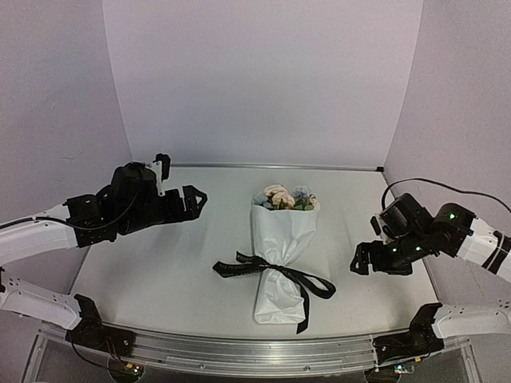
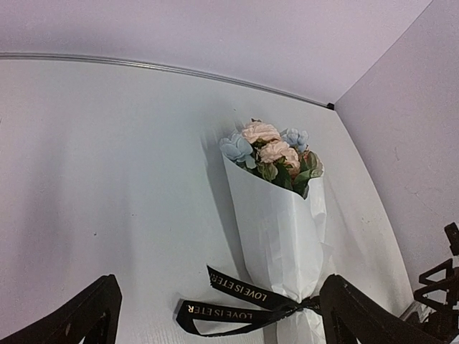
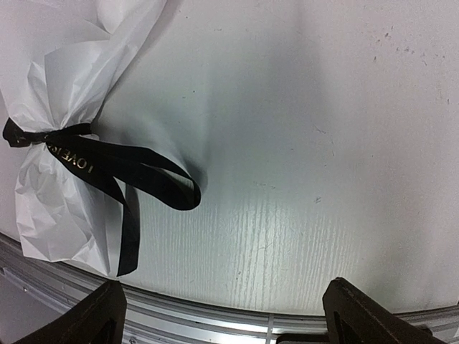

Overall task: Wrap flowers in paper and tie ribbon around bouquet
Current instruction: Reset both arms

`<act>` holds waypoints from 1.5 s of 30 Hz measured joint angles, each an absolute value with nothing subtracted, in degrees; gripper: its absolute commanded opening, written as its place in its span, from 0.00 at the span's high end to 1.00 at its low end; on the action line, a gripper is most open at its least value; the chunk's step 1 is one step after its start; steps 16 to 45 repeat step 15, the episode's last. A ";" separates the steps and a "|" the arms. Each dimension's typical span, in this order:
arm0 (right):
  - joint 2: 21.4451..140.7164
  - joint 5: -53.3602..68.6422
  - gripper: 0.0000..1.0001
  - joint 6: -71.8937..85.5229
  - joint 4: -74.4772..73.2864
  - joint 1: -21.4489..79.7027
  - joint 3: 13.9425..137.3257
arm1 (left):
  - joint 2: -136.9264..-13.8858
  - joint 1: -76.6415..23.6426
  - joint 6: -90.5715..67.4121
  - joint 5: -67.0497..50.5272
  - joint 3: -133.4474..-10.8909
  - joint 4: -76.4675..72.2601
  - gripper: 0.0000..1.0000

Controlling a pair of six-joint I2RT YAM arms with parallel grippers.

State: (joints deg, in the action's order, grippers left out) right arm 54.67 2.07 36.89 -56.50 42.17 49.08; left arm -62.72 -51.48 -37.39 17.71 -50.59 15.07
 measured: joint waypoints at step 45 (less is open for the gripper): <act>50.72 -0.88 0.02 37.34 -57.29 42.17 46.09 | -62.05 -51.48 -36.84 19.77 -51.25 16.62 0.00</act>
